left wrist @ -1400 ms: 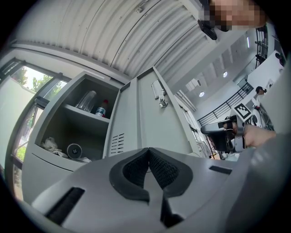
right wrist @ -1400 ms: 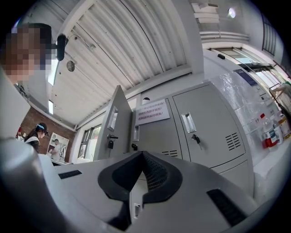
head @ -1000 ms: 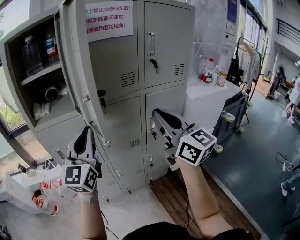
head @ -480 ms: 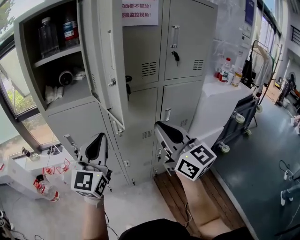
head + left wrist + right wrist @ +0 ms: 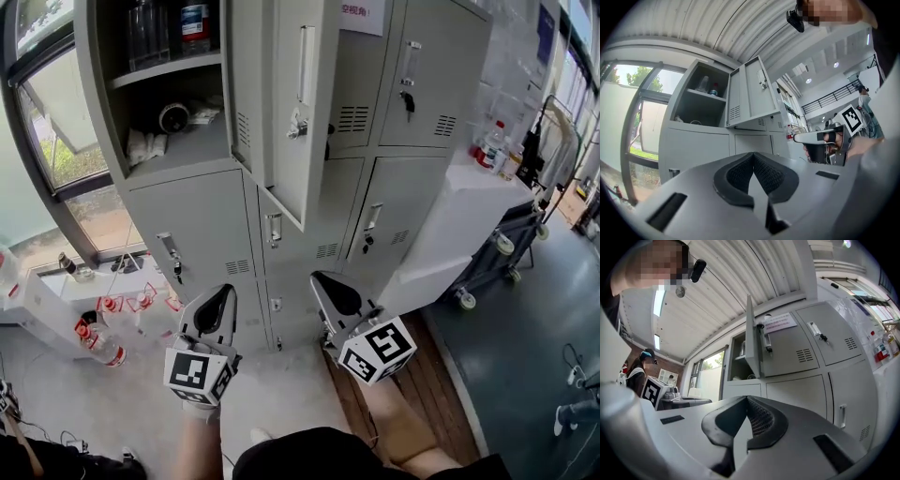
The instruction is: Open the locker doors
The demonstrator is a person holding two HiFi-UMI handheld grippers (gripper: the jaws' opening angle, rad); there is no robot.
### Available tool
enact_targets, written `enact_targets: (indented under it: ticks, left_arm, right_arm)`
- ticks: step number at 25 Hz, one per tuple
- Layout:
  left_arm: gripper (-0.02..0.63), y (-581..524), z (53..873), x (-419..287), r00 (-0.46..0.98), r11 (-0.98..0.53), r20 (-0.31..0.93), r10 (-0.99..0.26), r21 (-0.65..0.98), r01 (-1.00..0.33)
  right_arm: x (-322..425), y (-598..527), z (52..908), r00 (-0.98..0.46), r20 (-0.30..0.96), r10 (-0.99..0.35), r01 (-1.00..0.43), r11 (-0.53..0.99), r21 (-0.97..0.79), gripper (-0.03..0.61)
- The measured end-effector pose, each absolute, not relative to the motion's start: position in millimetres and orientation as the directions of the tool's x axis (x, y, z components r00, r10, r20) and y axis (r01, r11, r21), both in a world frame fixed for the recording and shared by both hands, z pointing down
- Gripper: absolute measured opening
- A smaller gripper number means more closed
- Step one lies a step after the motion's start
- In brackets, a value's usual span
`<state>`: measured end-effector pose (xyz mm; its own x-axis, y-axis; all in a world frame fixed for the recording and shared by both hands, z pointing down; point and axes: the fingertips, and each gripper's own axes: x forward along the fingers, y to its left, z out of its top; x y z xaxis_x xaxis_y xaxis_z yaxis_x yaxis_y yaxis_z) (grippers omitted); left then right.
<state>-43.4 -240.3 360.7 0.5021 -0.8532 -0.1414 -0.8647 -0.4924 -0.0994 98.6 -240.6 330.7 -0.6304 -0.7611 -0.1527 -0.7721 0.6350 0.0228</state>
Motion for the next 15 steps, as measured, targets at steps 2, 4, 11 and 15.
enact_targets:
  ticks: [2, 4, 11, 15]
  left_arm:
    - [0.017, -236, 374, -53, 0.488, -0.481, -0.122, -0.864, -0.082, -0.873]
    - [0.018, -232, 386, -63, 0.472, -0.467, -0.100, -0.876, -0.066, -0.882]
    - [0.017, -213, 428, -86, 0.433, -0.431, -0.026, -0.901, -0.056, -0.901]
    - [0.017, -203, 446, -96, 0.416, -0.415, 0.005, -0.909, -0.053, -0.908]
  right_arm:
    - [88, -238, 346, -0.643, -0.125, -0.756, -0.764, 0.645, 0.027, 0.026]
    - [78, -236, 361, -0.656, -0.096, -0.749, -0.754, 0.657, 0.025, 0.026]
    - [48, -226, 408, -0.694, -0.017, -0.720, -0.720, 0.694, -0.027, 0.026]
    - [34, -222, 429, -0.703, 0.024, -0.711, -0.712, 0.702, -0.033, 0.027]
